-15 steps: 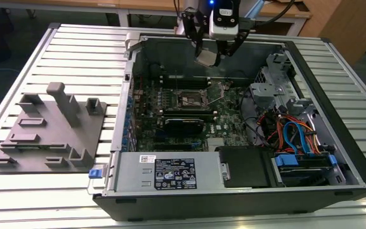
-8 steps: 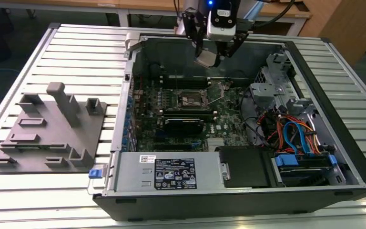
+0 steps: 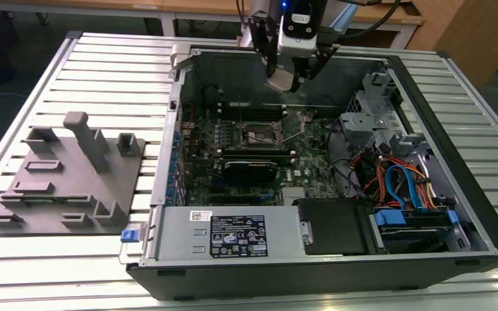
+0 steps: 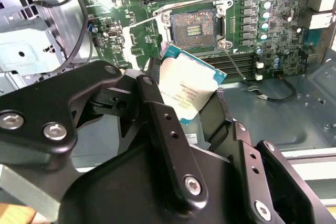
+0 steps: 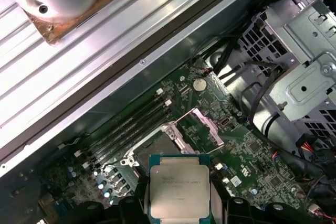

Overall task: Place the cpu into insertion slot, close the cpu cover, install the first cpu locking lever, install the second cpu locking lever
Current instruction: 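Place the cpu into insertion slot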

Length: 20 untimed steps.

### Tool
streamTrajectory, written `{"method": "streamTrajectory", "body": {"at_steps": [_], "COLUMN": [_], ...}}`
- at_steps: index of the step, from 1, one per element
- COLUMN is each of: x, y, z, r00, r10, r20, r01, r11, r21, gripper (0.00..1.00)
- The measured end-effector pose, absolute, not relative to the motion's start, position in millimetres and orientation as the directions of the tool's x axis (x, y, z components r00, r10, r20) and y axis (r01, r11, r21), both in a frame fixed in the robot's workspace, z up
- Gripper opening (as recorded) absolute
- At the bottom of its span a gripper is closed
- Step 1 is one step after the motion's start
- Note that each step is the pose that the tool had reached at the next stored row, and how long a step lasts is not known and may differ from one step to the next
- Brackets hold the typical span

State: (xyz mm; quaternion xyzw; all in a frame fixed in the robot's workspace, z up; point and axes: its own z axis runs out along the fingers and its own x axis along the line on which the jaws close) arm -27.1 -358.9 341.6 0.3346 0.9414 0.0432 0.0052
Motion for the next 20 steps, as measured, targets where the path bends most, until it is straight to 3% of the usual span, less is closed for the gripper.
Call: {"method": "streamTrajectory", "body": {"at_steps": [20], "x": [-27.8], "y": [-358.9], "z": [337.3], "r00": [-0.692], "r10": [0.722], "r20": [0.019], "r01": [0.720], "r11": [0.688], "r21": [0.085], "gripper": [0.54]}}
